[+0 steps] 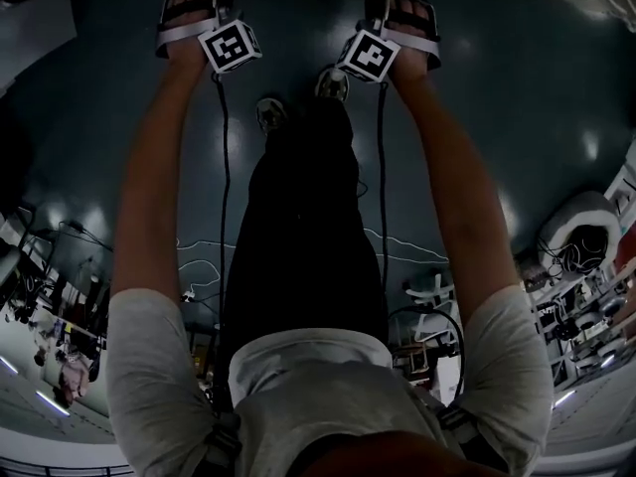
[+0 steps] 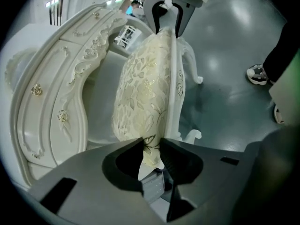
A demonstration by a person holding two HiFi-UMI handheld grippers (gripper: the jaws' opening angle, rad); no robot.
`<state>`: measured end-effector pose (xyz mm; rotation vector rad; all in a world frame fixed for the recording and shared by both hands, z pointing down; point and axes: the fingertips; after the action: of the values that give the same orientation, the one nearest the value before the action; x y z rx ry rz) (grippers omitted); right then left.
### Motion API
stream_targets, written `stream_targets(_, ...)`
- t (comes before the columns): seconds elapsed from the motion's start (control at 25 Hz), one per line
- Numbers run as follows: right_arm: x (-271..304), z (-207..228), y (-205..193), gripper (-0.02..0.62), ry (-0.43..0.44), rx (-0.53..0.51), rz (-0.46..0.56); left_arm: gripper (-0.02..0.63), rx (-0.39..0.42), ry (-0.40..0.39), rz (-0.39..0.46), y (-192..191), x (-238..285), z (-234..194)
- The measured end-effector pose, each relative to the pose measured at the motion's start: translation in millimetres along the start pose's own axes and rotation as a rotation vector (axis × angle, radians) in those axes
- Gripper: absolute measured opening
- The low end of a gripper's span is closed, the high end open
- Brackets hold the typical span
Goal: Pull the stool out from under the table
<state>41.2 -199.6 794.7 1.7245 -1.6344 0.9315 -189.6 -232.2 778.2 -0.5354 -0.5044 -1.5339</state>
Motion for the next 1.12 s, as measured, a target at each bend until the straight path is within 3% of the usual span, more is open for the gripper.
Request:
stream_targets(0.2, -1, 4, 2, 0.222, -0.012, -0.015, 0.018, 0.137, 0.041, 0.047, 0.038, 0, 1, 0)
stream_targets(0.44, -7, 5, 1, 0.222, 0.002, -0.015, 0.013, 0.146, 0.235, 0.095, 0.041, 0, -4, -10)
stream_targets(0.6, -3, 15, 2, 0.222, 0.000, -0.020, 0.035, 0.138, 0.184, -0.005, 0.026, 2, 4, -7)
stream_targets(0.72, -8, 10, 1, 0.222, 0.015, -0.034, 0.058, 0.126, 0.180, -0.002, 0.017, 2, -2, -10)
stream_targets(1.0, 1, 1, -12, 0.224, 0.035, -0.073, 0.063, 0.120, 0.035, -0.072, -0.003, 12, -8, 16)
stream_targets(1.12, 1, -1, -18, 0.225, 0.043, -0.099, 0.074, 0.118, 0.044, -0.063, -0.012, 17, -15, 17)
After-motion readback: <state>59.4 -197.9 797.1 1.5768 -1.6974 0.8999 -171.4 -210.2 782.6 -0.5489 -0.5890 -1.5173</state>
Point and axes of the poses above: the fingertips, and each gripper's own axes: x forward along the fingers, z to its right, y out of its top, and after that the axes turned 5 degrees about y, right-handed
